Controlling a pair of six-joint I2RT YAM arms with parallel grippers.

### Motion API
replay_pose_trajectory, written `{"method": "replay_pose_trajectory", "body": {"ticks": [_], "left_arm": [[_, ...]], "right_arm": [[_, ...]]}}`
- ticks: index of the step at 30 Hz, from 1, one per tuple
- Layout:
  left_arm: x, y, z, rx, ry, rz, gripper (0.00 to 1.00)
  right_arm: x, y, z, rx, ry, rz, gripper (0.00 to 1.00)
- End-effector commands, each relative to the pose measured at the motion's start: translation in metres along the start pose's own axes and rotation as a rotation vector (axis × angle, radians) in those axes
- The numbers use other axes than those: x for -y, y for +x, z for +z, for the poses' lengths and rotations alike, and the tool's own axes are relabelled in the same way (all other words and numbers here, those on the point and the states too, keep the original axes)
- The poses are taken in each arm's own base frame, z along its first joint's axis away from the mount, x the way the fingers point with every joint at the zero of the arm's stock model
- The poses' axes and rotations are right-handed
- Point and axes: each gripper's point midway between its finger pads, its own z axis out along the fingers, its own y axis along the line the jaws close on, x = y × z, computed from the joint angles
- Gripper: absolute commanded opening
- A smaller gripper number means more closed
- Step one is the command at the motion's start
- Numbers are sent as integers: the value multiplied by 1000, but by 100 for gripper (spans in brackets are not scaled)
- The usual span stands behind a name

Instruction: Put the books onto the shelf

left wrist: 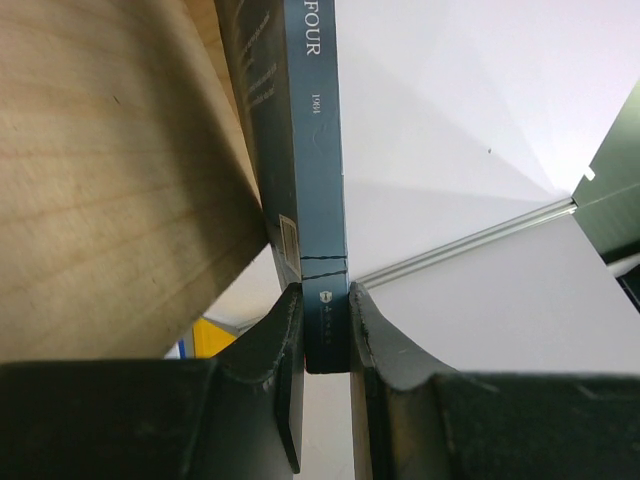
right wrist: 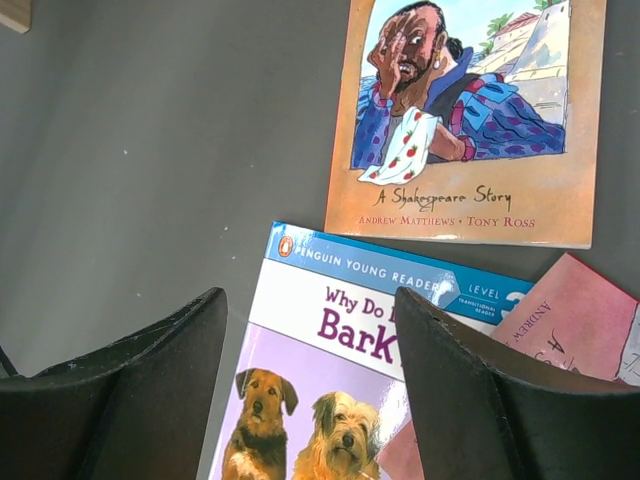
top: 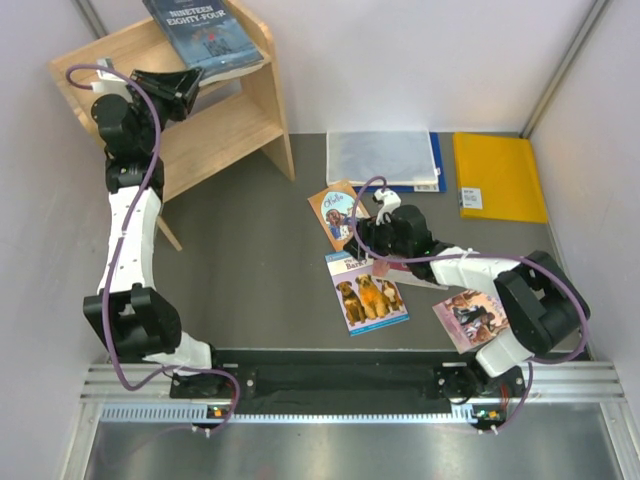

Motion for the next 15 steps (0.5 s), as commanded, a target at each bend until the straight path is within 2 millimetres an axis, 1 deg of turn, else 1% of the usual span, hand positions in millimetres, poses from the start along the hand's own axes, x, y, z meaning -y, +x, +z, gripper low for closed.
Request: {"method": "replay_pose_trajectory", "body": {"ticks": [1,4,6,8,12,15], "left_arm": [[63,9,-19,12,170,75,0],[59,21,-16,-8,165,56,0],[61,31,-13,-33,170,49,0],[59,34,-11,-37,162,43,0],[53,28,-8,-1,135,28,0],[53,23,-8,31,131,12,0]], "right_arm": [[-8,-9,4,30,-21,-18,68],[-8,-7,4,26,-17,-17,67],[-8,-5,4,24,-15,-16,68],[-8,-4,3,21,-13,-15,68],[-7,-4,3,22,-12,-14,67],[-8,-2,4,19,-14,-12,67]]}}
